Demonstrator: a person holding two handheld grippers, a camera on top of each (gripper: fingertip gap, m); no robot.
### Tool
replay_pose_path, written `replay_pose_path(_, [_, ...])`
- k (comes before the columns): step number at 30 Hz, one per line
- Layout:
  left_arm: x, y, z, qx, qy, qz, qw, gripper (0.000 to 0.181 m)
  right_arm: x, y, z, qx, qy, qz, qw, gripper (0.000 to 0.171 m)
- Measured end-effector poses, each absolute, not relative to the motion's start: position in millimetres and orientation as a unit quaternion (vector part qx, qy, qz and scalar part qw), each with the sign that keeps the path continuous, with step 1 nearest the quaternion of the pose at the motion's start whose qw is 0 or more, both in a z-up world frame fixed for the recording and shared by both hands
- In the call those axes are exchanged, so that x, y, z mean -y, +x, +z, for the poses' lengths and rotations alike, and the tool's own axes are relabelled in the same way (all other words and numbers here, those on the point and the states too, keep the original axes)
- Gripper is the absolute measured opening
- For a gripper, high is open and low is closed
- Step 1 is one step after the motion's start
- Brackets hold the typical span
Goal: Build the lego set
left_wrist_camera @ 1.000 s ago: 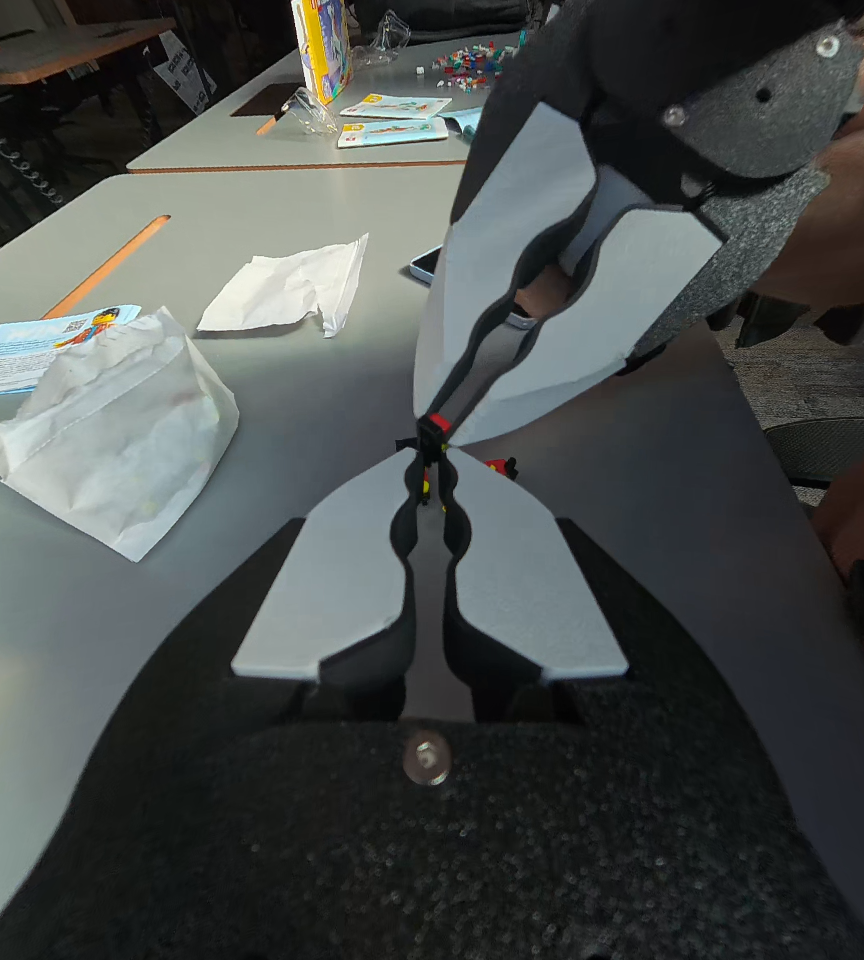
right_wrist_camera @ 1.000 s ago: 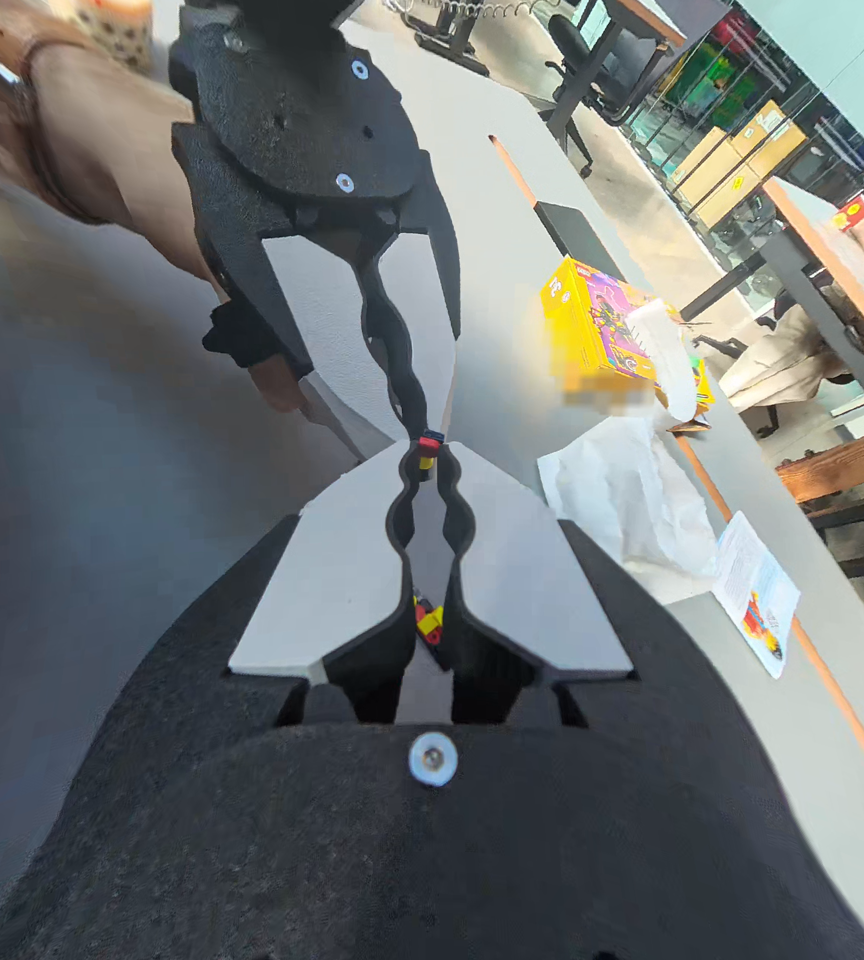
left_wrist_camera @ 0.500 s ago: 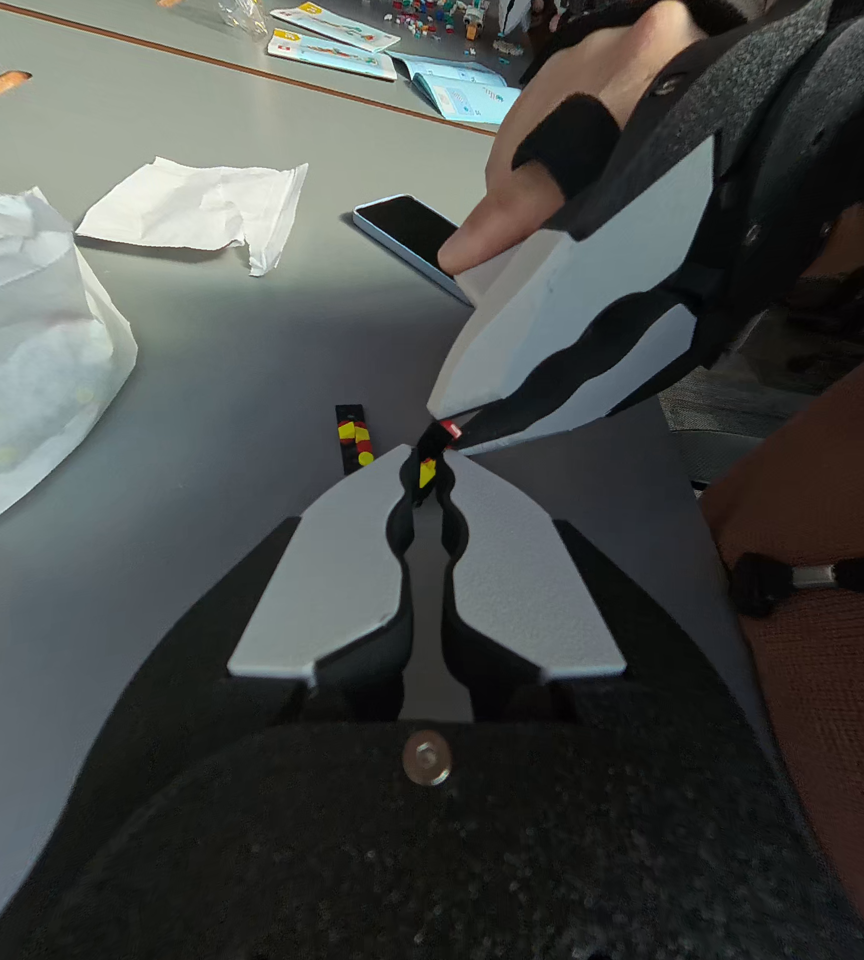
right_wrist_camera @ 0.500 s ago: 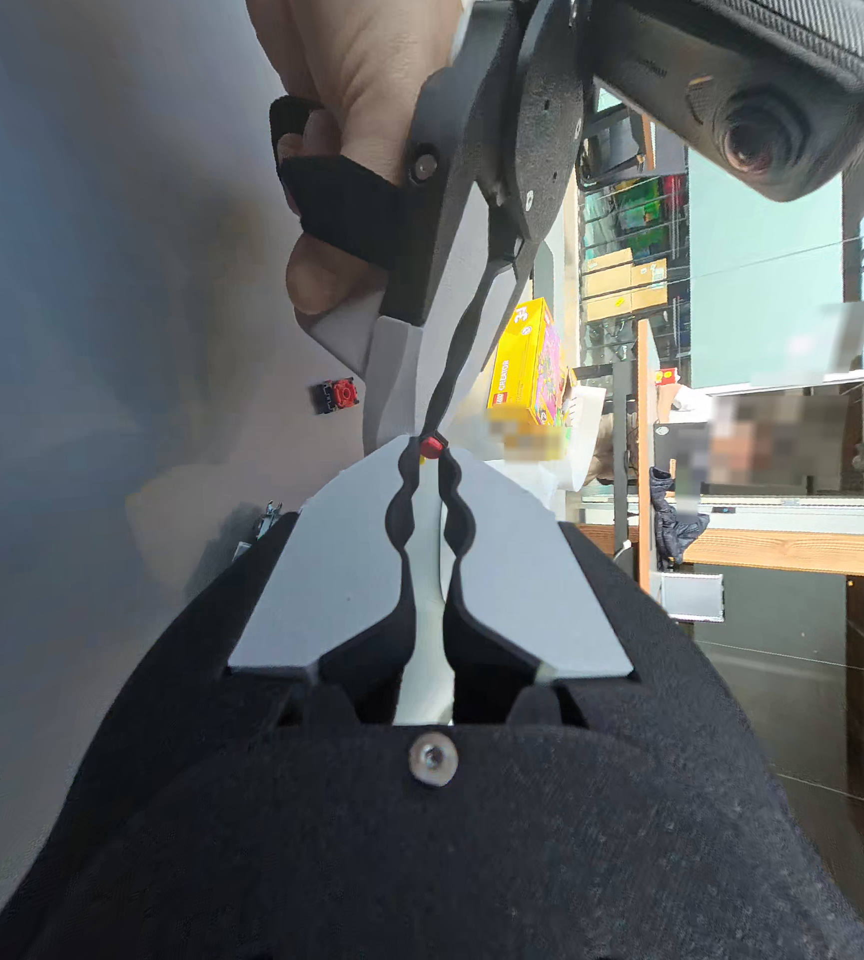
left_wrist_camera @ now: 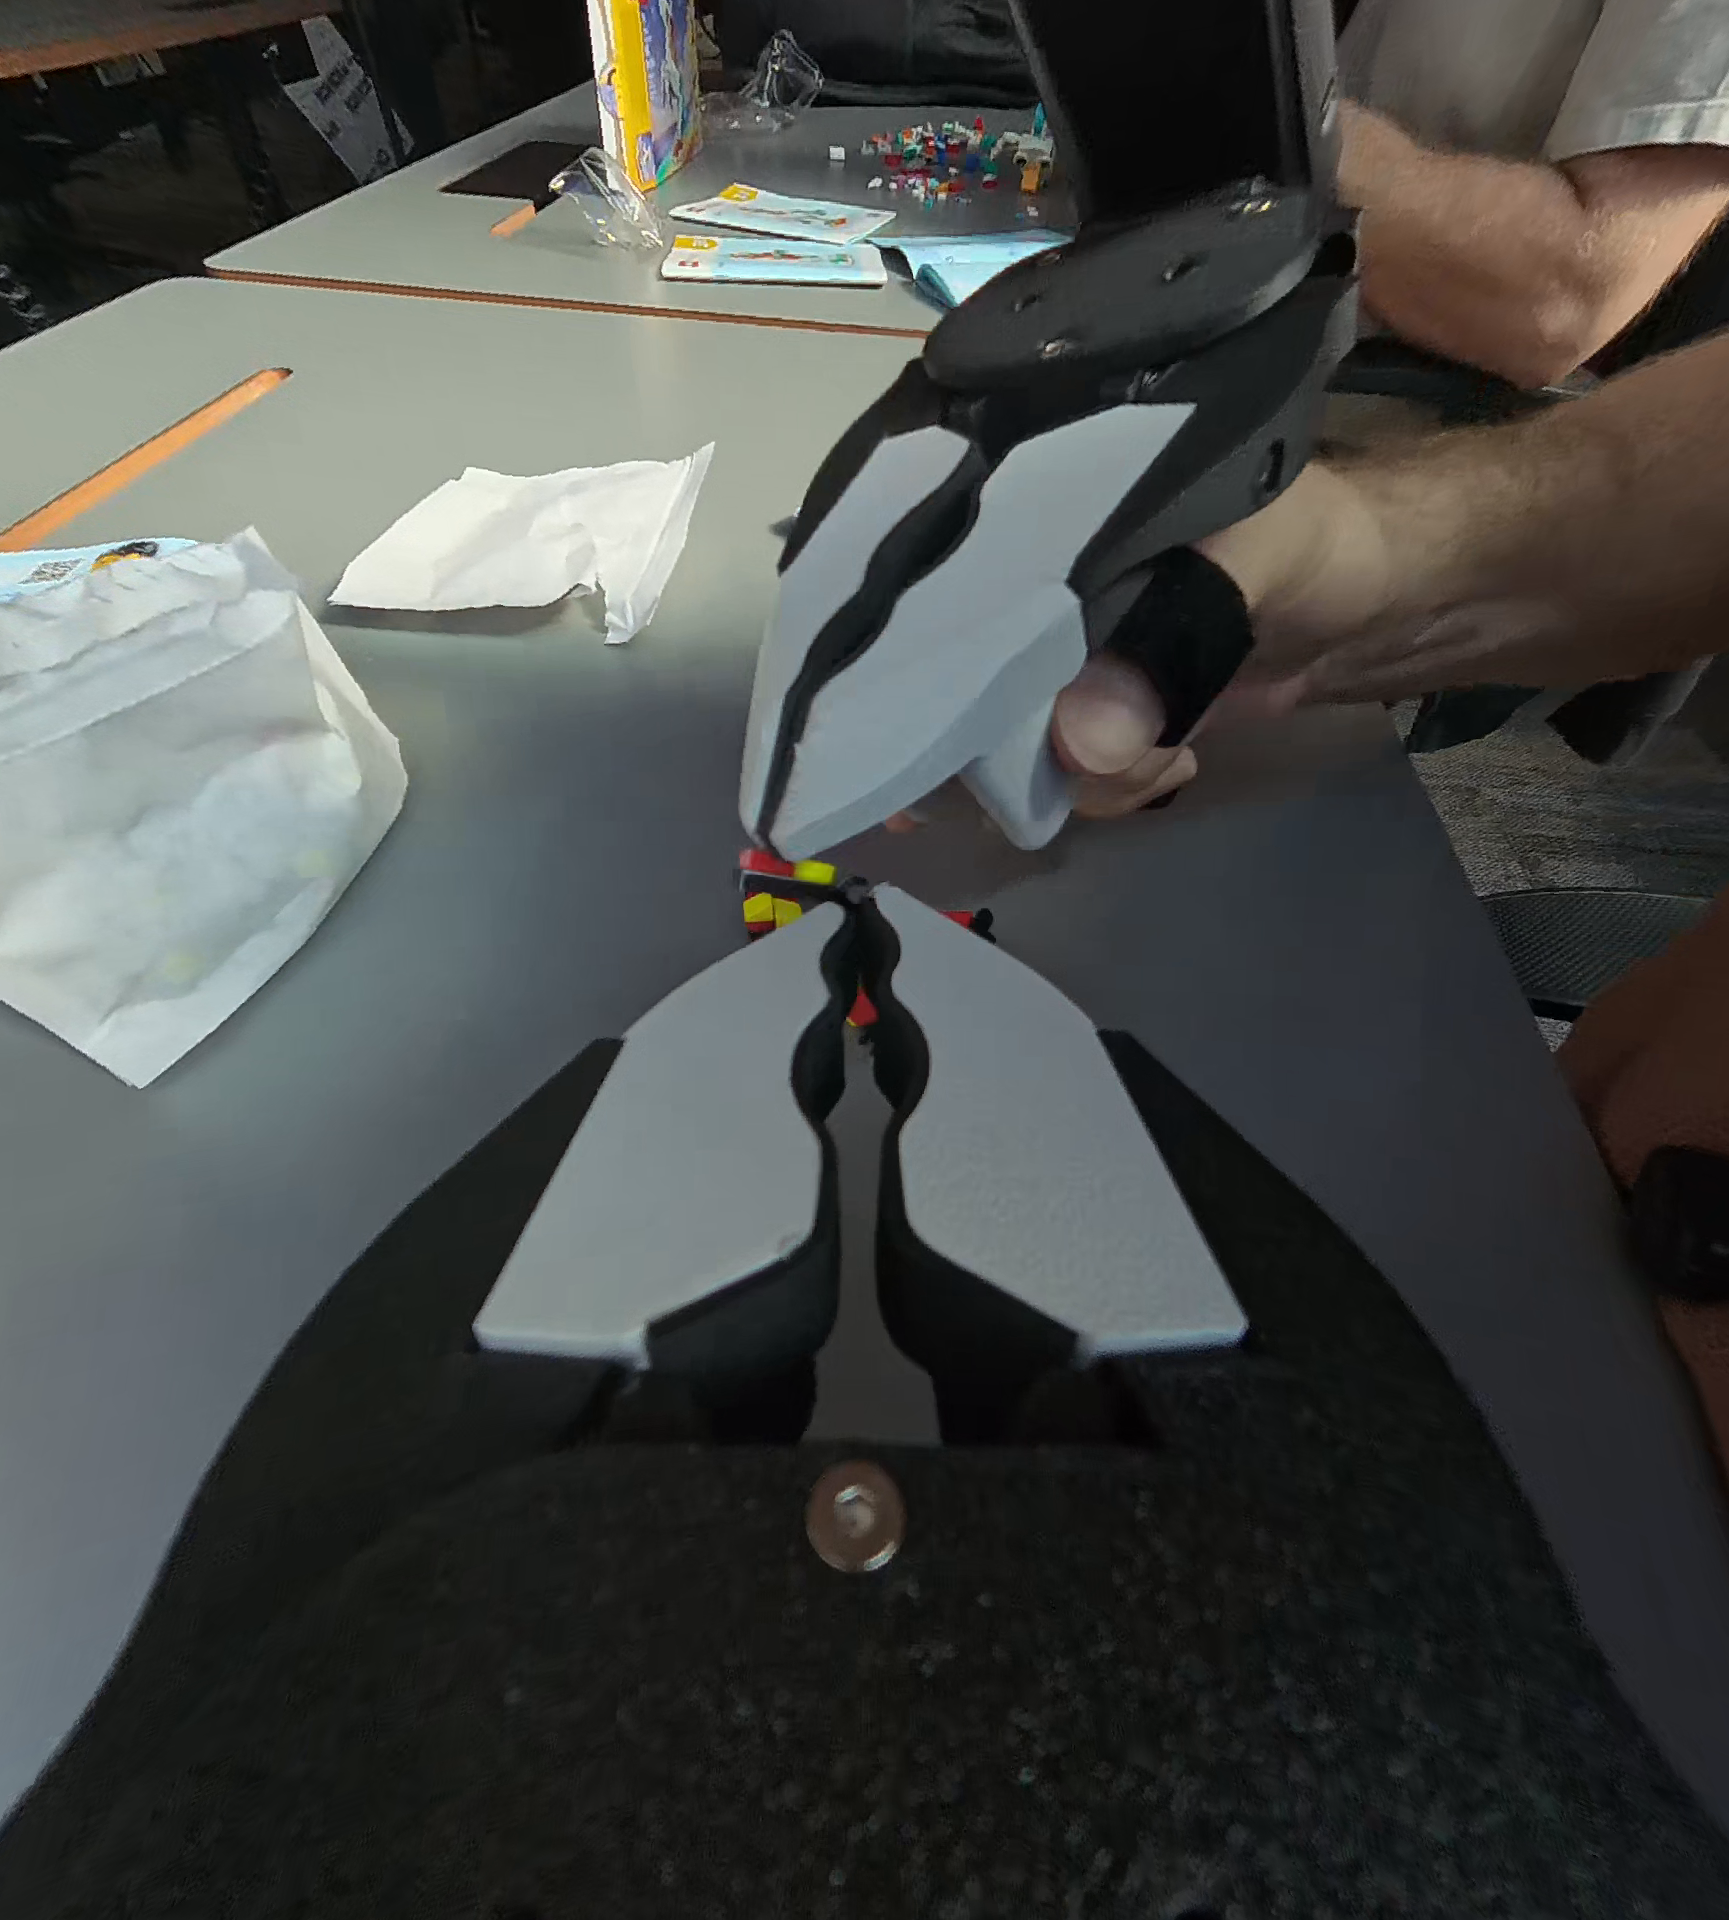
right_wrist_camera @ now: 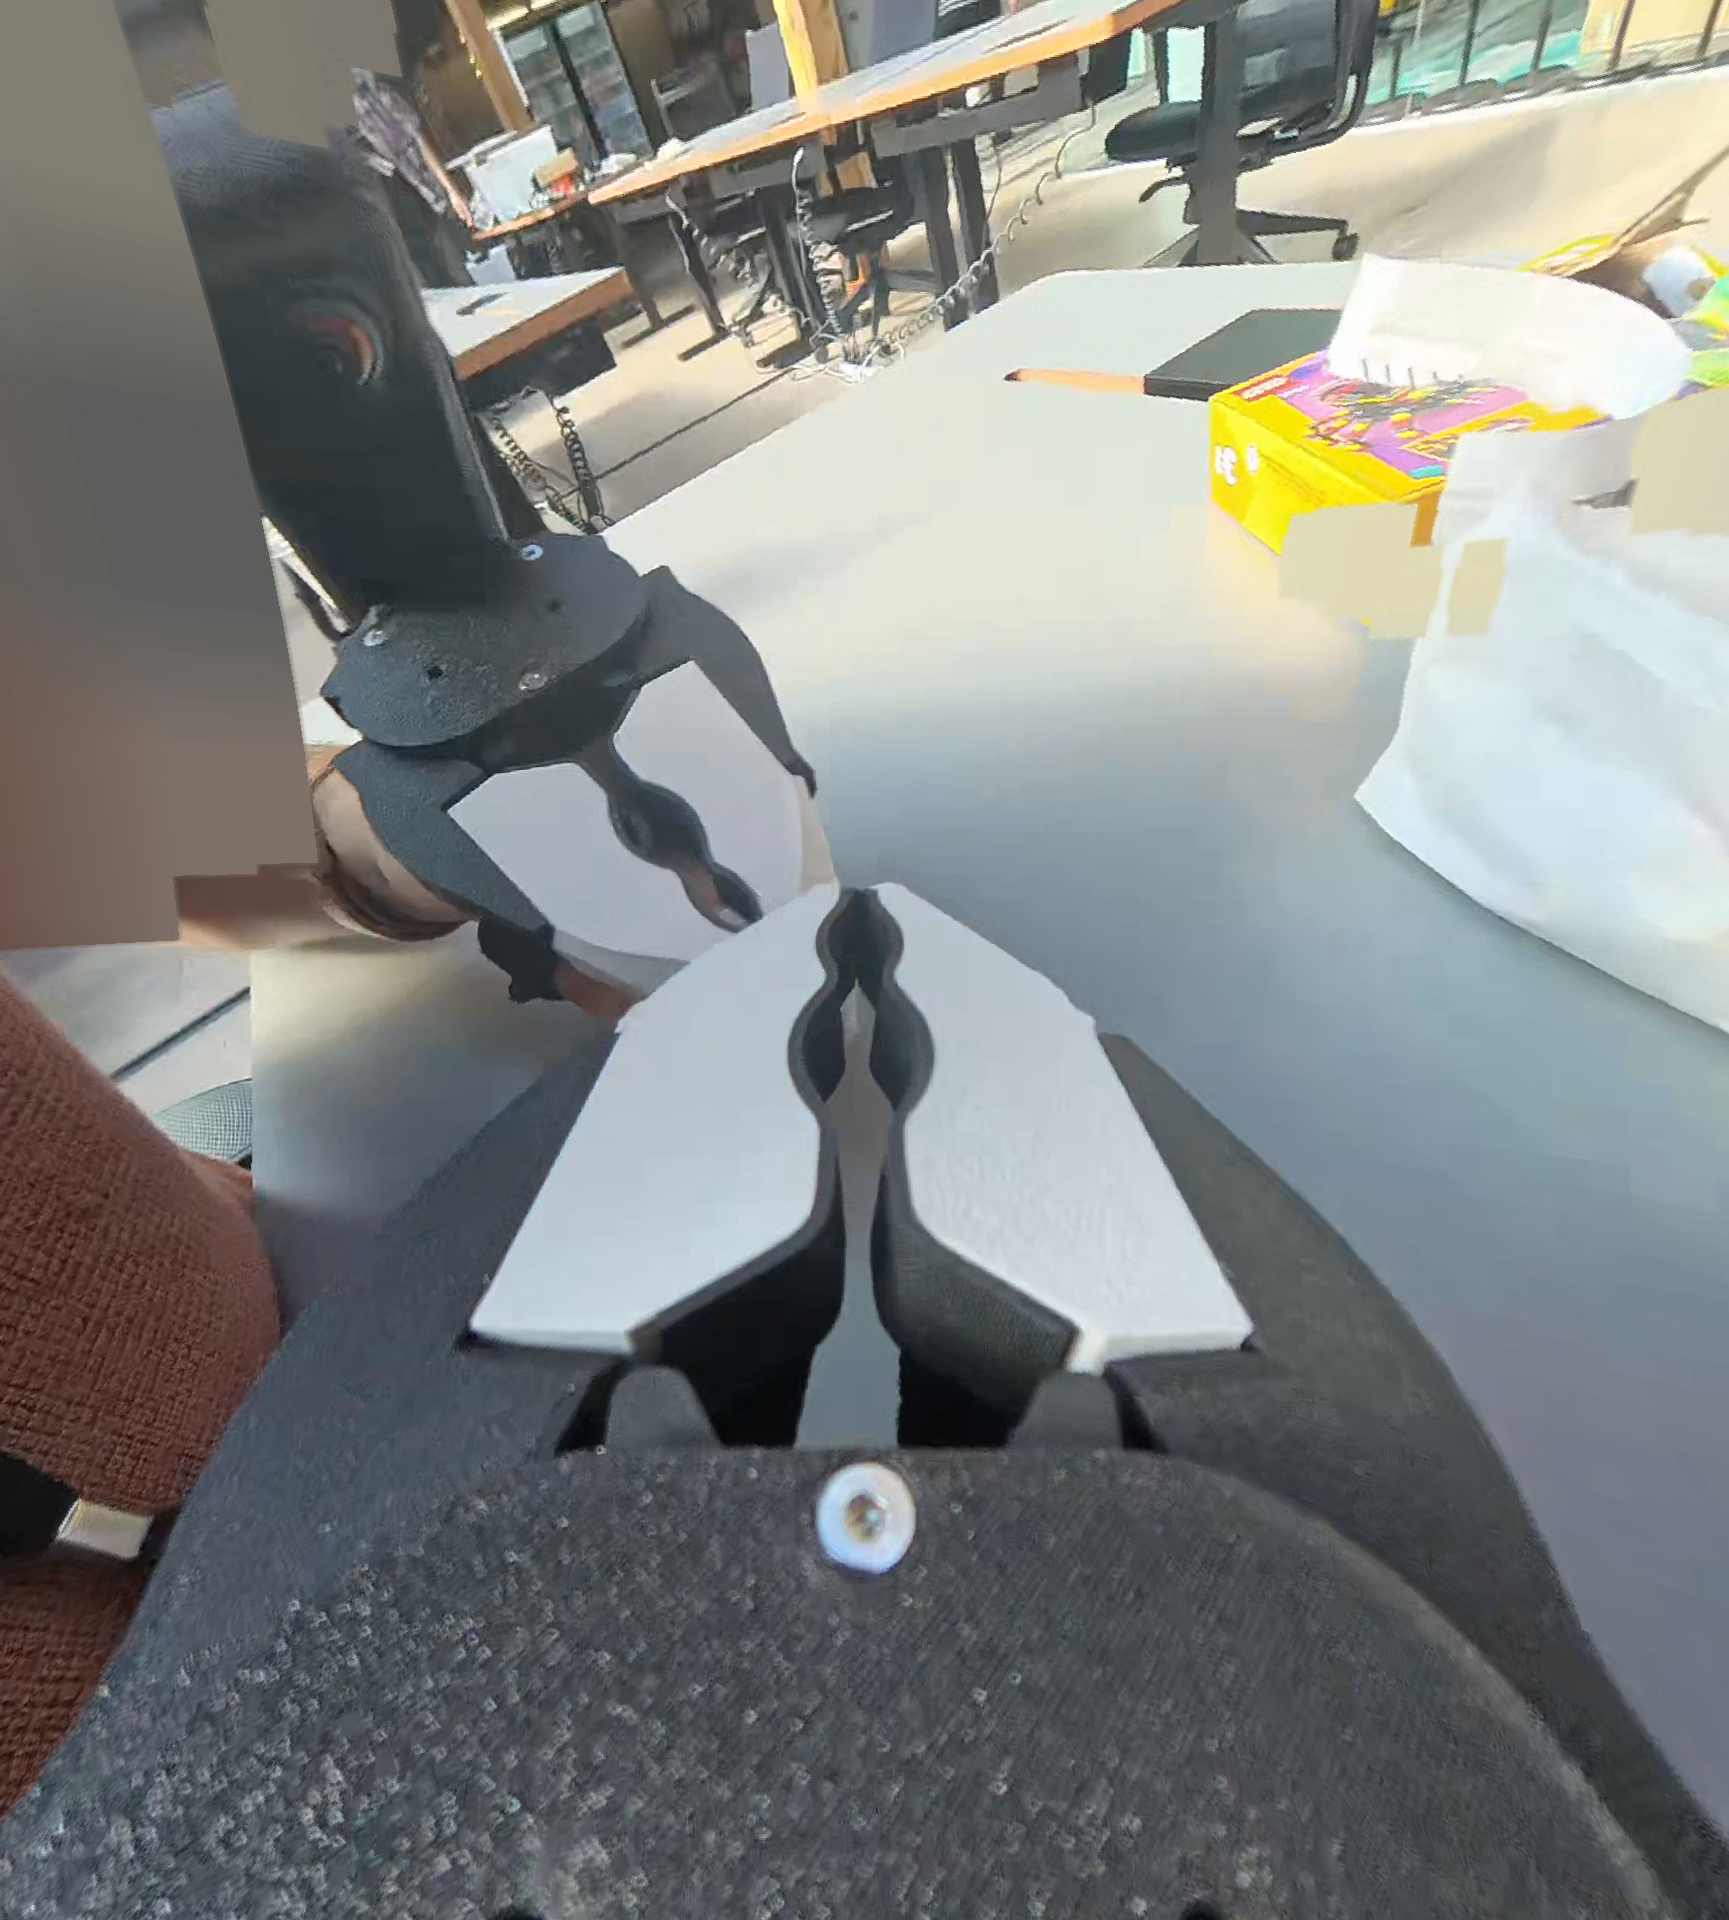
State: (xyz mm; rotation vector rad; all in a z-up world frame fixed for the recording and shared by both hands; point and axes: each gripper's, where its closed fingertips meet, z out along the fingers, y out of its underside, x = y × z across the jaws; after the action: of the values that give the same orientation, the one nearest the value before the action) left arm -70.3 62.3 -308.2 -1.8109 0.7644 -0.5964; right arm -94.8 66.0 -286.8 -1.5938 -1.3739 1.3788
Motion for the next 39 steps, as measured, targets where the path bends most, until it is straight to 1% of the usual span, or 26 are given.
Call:
replay_pose_path(2, [-61.1, -64.8, -315.5, -0.329, -0.761, -0.232, 0.509, 0.0, -67.1, -96.2, -286.4, 0.495, -0.61, 0.546, 0.293, 0.0])
replay_pose_path(3, [-65.7, -70.1, -319.3, -0.316, -0.77, -0.221, 0.508, 0.0, -64.6, -96.3, -290.7, 0.506, -0.611, 0.534, 0.293, 0.0])
replay_pose_path(5, [-69.9, -78.2, -320.8, -0.284, -0.775, -0.254, 0.504, 0.0, -72.7, -93.0, -291.3, 0.508, -0.615, 0.513, 0.316, 0.0])
replay_pose_path(8, [-70.7, -90.2, -322.3, -0.287, -0.78, -0.234, 0.505, 0.0, -108.3, -77.9, -285.8, 0.49, -0.64, 0.479, 0.348, 0.0])
replay_pose_path(10, [-70.8, -108.8, -321.5, -0.278, -0.791, -0.227, 0.496, 0.0, -127.8, -61.9, -282.9, 0.493, -0.649, 0.444, 0.371, 0.007])
replay_pose_path(12, [-64.3, -131.2, -329.7, -0.294, -0.809, -0.198, 0.468, 0.0, -135.4, -46.5, -283.9, 0.504, -0.656, 0.424, 0.369, 0.013])
replay_pose_path(14, [-55.4, -148.3, -334.1, -0.309, -0.818, -0.174, 0.452, 0.01, -139.5, -33.2, -292.8, 0.517, -0.668, 0.39, 0.366, 0.018])
replay_pose_path(17, [-45.3, -168.5, -335.0, -0.315, -0.824, -0.139, 0.45, 0.023, -123.0, -26.1, -301.2, 0.544, -0.655, 0.388, 0.351, 0.018])
replay_pose_path(20, [-37.5, -167.1, -344.5, -0.333, -0.819, -0.147, 0.443, 0.025, -110.9, -27.7, -316.6, 0.586, -0.65, 0.356, 0.328, 0.018])
replay_pose_path(22, [-37.6, -159.2, -352.8, -0.37, -0.808, -0.142, 0.436, 0.026, -106.3, -34.7, -323.4, 0.614, -0.637, 0.329, 0.331, 0.018])
replay_pose_path(26, [-55.2, -147.4, -363.4, -0.544, -0.713, -0.044, 0.44, 0.029, -92.4, -54.7, -329.8, 0.656, -0.608, 0.314, 0.319, 0.015])
replay_pose_path(27, [-59.2, -146.0, -366.5, -0.58, -0.693, -0.044, 0.426, 0.029, -91.1, -58.8, -330.4, 0.661, -0.605, 0.311, 0.316, 0.015])
replay_pose_path(29, [-60.7, -141.7, -370.9, -0.634, -0.665, -0.09, 0.384, 0.03, -89.4, -65.3, -330.6, 0.662, -0.606, 0.315, 0.308, 0.015])
replay_pose_path(33, [-63.4, -137.7, -380.8, -0.672, -0.655, -0.176, 0.298, 0.033, -87.5, -68.7, -327.1, 0.65, -0.613, 0.328, 0.306, 0.016])
replay_pose_path(34, [-64.3, -136.5, -381.6, -0.662, -0.665, -0.202, 0.282, 0.032, -86.6, -68.5, -326.9, 0.647, -0.615, 0.332, 0.304, 0.016])
replay_pose_path(35, [-67.2, -136.7, -383.0, -0.64, -0.686, -0.22, 0.266, 0.023, -86.2, -68.3, -327.1, 0.644, -0.618, 0.334, 0.302, 0.016])
replay_pose_path(36, [-72.6, -136.0, -382.9, -0.605, -0.716, -0.23, 0.261, 0.021, -86.9, -68.3, -327.5, 0.642, -0.621, 0.332, 0.305, 0.016])
replay_pose_path(39, [-70.9, -124.7, -381.6, -0.538, -0.758, -0.245, 0.277, 0.02, -83.4, -69.3, -331.5, 0.65, -0.617, 0.321, 0.306, 0.015])
